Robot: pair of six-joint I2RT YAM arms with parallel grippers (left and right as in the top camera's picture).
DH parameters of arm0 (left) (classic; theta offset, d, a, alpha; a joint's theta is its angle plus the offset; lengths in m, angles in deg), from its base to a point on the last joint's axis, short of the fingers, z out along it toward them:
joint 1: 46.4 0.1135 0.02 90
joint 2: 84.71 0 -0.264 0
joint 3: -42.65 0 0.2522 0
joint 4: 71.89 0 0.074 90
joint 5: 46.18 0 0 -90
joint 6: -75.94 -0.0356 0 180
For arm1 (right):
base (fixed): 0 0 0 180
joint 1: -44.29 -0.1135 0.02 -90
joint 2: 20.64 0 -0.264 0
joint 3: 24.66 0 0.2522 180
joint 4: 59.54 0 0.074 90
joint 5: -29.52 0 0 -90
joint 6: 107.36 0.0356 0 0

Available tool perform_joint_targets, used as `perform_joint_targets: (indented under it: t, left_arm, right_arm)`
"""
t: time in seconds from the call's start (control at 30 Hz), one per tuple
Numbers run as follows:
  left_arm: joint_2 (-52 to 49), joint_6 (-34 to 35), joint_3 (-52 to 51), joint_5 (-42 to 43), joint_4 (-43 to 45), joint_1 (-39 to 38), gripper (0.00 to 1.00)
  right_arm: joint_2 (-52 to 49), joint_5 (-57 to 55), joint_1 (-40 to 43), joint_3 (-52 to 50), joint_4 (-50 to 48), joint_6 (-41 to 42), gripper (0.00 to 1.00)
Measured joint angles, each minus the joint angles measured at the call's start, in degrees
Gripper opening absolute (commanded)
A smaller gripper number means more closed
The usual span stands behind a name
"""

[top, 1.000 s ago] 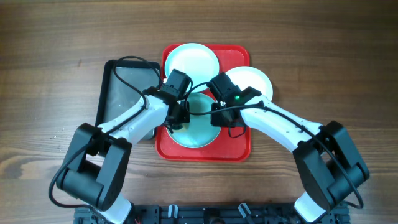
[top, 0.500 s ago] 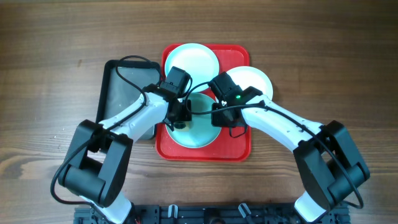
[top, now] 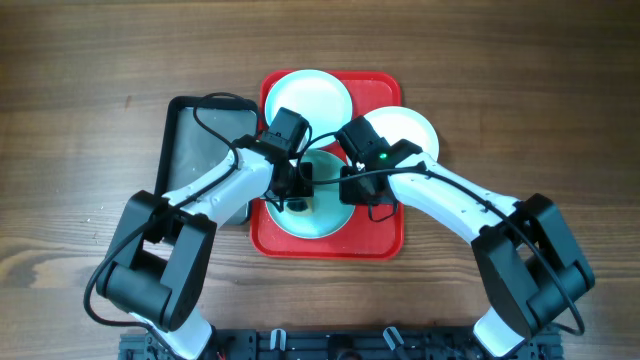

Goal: Clean dirty plates on tray and stack at the side
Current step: 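Scrub the lower light-blue plate with the sponge, right gripper holding plate rim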

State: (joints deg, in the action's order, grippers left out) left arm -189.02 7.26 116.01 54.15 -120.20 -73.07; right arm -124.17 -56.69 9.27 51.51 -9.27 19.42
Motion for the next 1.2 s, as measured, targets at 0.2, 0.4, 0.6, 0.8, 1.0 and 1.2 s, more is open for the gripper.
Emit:
perform_joint_targets:
  t: [0.2,0.4,0.6,0.8,1.0,1.2]
  left_arm:
    - [-0.07,0.04,1.18,-3.06,-4.42,-0.44,0.04]
    - [-0.02,0.44,1.33,-4.26,-4.98,-1.60,0.06]
    - [0.11,0.22,1.38,-1.77,-5.35,-2.19,0.04]
    - [4.46,0.22,1.38,1.38,-6.43,-1.16,0.04]
    - [11.82,0.22,1.44,-3.85,-8.20,0.28,0.07]
    - [10.84,0.22,1.01,-7.50,-7.08,0.28,0.10]
  right_arm:
    - [0.00,2.10,-0.17,-0.04,-0.20,0.00,0.04]
    - [0.00,2.62,-0.24,-0.04,-0.20,0.02,0.04]
    - [0.00,2.56,-0.17,-0.09,-0.13,0.00,0.04]
    - [0.00,2.64,-0.17,-0.09,-0.31,0.00,0.04]
    - [0.02,2.67,-0.17,-0.09,-0.61,0.00,0.04]
    - [0.02,2.84,-0.17,-0.09,-0.63,0.00,0.04]
